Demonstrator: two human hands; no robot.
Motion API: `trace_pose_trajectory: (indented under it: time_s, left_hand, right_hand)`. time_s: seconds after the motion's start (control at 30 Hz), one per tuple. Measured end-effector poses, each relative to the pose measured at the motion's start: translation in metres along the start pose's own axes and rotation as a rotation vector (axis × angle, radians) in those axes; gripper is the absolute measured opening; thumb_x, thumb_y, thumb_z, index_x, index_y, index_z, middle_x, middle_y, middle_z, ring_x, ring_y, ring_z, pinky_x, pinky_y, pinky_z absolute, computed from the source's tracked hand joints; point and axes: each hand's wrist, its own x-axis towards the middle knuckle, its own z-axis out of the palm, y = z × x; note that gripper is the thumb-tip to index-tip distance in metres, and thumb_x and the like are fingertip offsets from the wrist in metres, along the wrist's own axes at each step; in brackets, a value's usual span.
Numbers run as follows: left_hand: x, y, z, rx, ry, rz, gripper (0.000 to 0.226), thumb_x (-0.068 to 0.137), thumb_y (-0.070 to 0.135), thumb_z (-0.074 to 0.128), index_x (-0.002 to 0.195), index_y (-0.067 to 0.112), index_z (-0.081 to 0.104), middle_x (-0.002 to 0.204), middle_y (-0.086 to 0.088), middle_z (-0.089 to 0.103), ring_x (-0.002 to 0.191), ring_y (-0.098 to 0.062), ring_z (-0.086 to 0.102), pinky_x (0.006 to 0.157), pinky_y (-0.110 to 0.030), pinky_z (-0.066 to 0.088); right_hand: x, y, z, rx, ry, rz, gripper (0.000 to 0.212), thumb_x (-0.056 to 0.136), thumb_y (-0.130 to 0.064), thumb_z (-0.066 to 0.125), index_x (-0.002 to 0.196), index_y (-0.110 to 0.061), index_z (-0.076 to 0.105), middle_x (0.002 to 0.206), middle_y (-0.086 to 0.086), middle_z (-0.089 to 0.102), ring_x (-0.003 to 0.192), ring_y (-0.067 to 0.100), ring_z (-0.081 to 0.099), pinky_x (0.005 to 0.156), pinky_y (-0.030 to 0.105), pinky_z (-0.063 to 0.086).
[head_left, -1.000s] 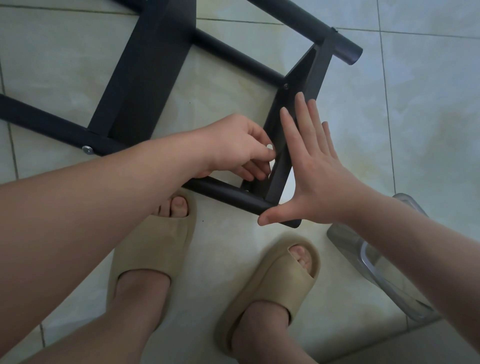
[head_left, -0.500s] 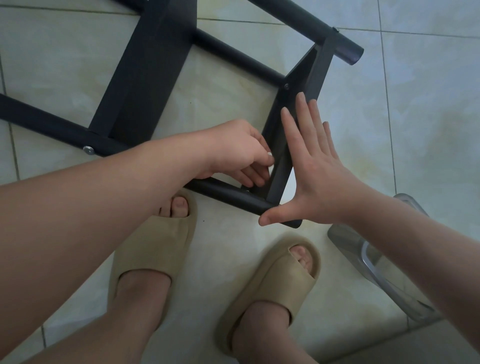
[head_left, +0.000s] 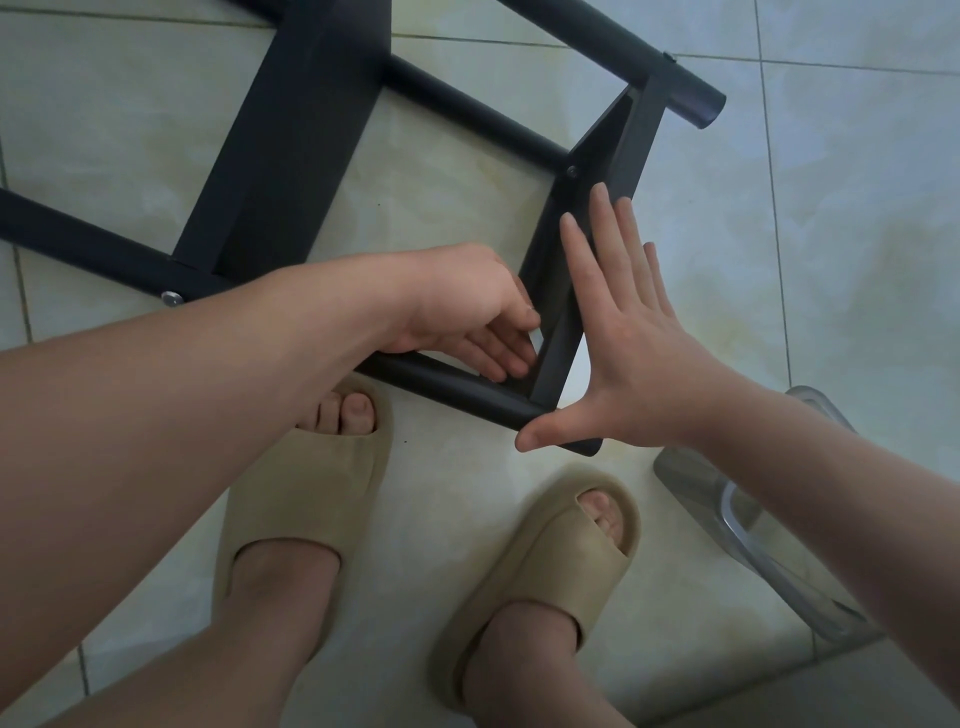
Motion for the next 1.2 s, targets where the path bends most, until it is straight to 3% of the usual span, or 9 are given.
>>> trace_pose_trajectory:
  time_s: [0.17,0.7,0.9,1.07,1.2]
  left_hand:
    - [-0.002,0.001,-0.002,0.092,0.008,0.027,0.016,0.101,0.007,0.052,0.088,0.009,0.060,0.075,-0.010,0.076,0.071,-0.021,0.075,0.067,-0.031,0.059]
    - [-0.012,0.005,-0.006,0.355,-0.023,0.064,0.024,0.103,0.002,0.047,0.083,0.010,0.059,0.076,-0.008,0.073,0.067,-0.016,0.069,0.069,-0.027,0.057]
    - [-0.016,0.007,-0.008,0.438,-0.053,0.048,0.024,0.102,0.003,0.049,0.083,0.011,0.061,0.077,-0.005,0.073,0.064,-0.008,0.068,0.062,-0.019,0.055]
    - [-0.018,0.006,-0.011,0.507,-0.084,0.025,0.023,0.100,0.006,0.054,0.082,0.013,0.065,0.079,-0.003,0.076,0.070,-0.011,0.069,0.076,-0.029,0.055]
    - [-0.019,0.006,-0.012,0.589,-0.083,0.016,0.022,0.099,0.008,0.057,0.081,0.017,0.066,0.076,0.004,0.075,0.066,-0.004,0.067,0.071,-0.026,0.051]
  right_hand:
    - [0.000,0.000,0.000,-0.002,0.006,0.000,0.157,0.049,-0.100,0.053,0.159,-0.013,-0.018,0.163,0.005,-0.036,0.147,0.022,-0.038,0.122,0.046,-0.016]
    - [0.000,-0.001,0.000,0.008,0.006,-0.002,0.157,0.049,-0.100,0.052,0.159,-0.014,-0.020,0.162,0.003,-0.037,0.145,0.019,-0.040,0.119,0.043,-0.018]
    - [0.000,0.000,-0.001,0.013,-0.005,0.003,0.158,0.049,-0.098,0.056,0.159,-0.014,-0.020,0.162,0.003,-0.037,0.146,0.019,-0.040,0.120,0.044,-0.018]
    - [0.000,0.000,-0.001,0.012,-0.007,0.003,0.157,0.049,-0.099,0.054,0.159,-0.014,-0.020,0.162,0.004,-0.037,0.146,0.021,-0.039,0.121,0.045,-0.017]
    - [0.000,0.000,0.000,0.009,0.000,0.004,0.157,0.049,-0.100,0.053,0.159,-0.015,-0.020,0.162,0.003,-0.037,0.146,0.020,-0.039,0.120,0.044,-0.017]
